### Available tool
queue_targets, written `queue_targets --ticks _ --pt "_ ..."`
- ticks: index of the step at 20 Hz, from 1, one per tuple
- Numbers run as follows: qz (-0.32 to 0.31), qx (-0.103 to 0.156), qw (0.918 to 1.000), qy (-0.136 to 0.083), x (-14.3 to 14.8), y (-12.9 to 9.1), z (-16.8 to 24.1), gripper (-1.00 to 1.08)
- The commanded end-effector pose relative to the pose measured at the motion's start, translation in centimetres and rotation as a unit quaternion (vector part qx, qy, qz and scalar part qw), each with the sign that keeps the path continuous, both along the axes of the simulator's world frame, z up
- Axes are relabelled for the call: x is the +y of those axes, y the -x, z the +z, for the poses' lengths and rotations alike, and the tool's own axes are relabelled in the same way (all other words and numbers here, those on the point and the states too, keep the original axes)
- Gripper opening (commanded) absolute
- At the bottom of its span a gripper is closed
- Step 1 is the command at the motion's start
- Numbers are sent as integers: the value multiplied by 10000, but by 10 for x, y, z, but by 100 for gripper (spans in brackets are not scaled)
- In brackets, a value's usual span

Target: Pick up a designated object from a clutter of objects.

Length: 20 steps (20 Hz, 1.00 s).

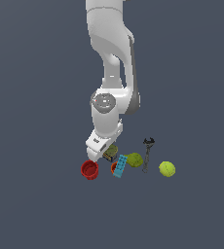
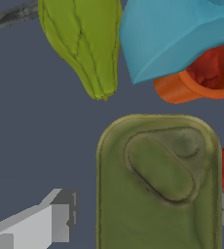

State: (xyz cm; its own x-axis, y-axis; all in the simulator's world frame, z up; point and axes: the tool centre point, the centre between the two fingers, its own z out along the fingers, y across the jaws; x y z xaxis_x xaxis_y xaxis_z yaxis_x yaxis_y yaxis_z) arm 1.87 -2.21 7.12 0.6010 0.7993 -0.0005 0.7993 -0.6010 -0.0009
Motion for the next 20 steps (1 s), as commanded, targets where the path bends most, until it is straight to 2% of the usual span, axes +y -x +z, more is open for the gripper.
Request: queue_targets --ticks 1,5,6,20 --pt "2 -4 10000 0 0 0 -8 100" --pt "5 -5 10000 0 0 -1 -13 100" --pt "5 -5 10000 0 0 -1 -13 -100" --pt "3 -9 10000 3 3 -2 -7 -100"
